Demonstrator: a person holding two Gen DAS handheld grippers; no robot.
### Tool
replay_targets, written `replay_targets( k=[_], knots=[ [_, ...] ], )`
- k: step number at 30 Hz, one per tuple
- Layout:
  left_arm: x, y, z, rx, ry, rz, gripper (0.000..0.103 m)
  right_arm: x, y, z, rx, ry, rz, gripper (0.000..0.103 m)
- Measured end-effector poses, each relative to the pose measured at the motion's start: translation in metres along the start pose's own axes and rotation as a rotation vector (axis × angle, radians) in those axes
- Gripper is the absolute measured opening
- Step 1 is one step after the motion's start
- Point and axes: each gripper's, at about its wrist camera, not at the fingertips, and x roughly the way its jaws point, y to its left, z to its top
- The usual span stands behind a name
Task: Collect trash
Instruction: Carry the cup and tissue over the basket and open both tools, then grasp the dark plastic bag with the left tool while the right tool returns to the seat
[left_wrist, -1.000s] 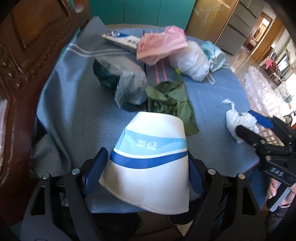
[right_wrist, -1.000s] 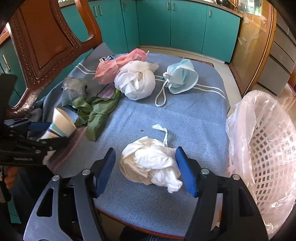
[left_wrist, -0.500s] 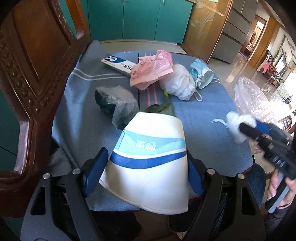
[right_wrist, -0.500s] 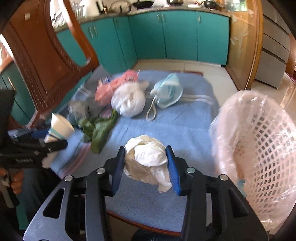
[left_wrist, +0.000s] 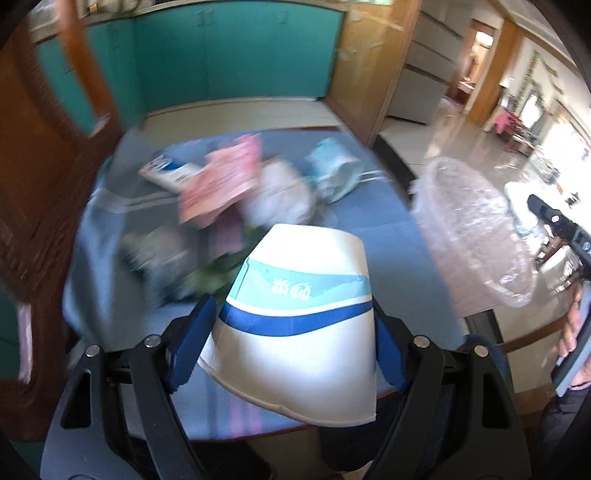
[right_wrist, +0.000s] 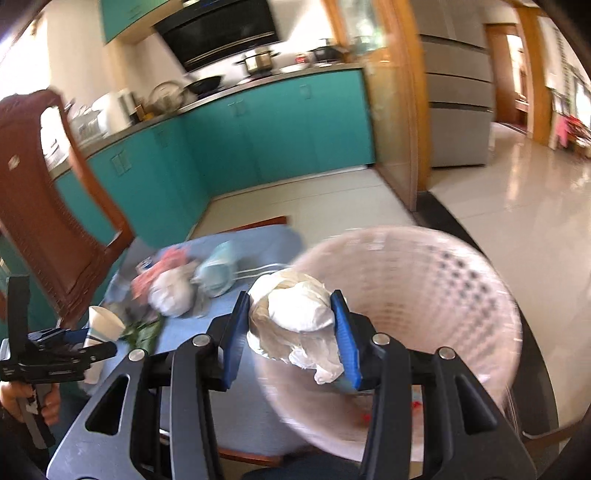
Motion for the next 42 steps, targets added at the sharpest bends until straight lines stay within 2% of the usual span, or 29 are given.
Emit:
replay_targets(
  k=[4, 7, 12, 16, 19, 20, 24, 29, 33, 35, 37, 40, 42],
  knots=[
    [0.003, -0.05, 0.025, 0.091, -0.036, -0.067, 0.079, -0.013, -0.03, -0.003, 0.036, -0.017, -0.064, 0.044],
    [0.014, -0.099, 0.047, 0.161, -0.049, -0.156, 0.079, -0.024, -0.047, -0.005, 0.062, -0.035, -0.101, 0.044],
    [0.052, -0.174, 0.064, 0.272, 0.007, -0.282, 0.079, -0.044, -0.071, -0.006, 0.093, -0.063, -0.15, 0.044],
    [0.086, -0.22, 0.063, 0.351, 0.066, -0.312, 0.08, -0.053, -0.088, -0.011, 0.133, -0.07, -0.183, 0.044],
    [0.097, -0.23, 0.06, 0.354, 0.083, -0.318, 0.083, -0.055, -0.097, -0.014, 0.155, -0.067, -0.185, 0.044],
    [0.099, -0.229, 0.06, 0.34, 0.087, -0.327, 0.087, -0.054, -0.098, -0.014, 0.154, -0.064, -0.183, 0.044],
    [0.091, -0.214, 0.065, 0.287, 0.069, -0.307, 0.091, -0.04, -0.097, -0.012, 0.156, -0.046, -0.154, 0.044],
    [0.061, -0.162, 0.058, 0.222, -0.012, -0.173, 0.092, -0.014, -0.081, -0.003, 0.113, -0.015, -0.112, 0.044],
    [0.046, -0.119, 0.047, 0.155, -0.034, -0.076, 0.092, 0.012, -0.068, -0.002, 0.102, 0.046, -0.092, 0.045],
    [0.04, -0.099, 0.039, 0.129, -0.038, -0.028, 0.092, 0.024, -0.061, -0.005, 0.097, 0.085, -0.09, 0.051],
    [0.037, -0.082, 0.033, 0.109, -0.043, 0.012, 0.092, 0.037, -0.053, -0.008, 0.084, 0.129, -0.125, 0.061],
    [0.035, -0.045, 0.022, 0.052, -0.048, 0.081, 0.092, 0.04, -0.043, -0.011, 0.076, 0.133, -0.131, 0.071],
    [0.034, -0.022, 0.018, 0.004, -0.039, 0.083, 0.092, 0.038, -0.033, -0.013, 0.067, 0.125, -0.11, 0.074]
  ],
)
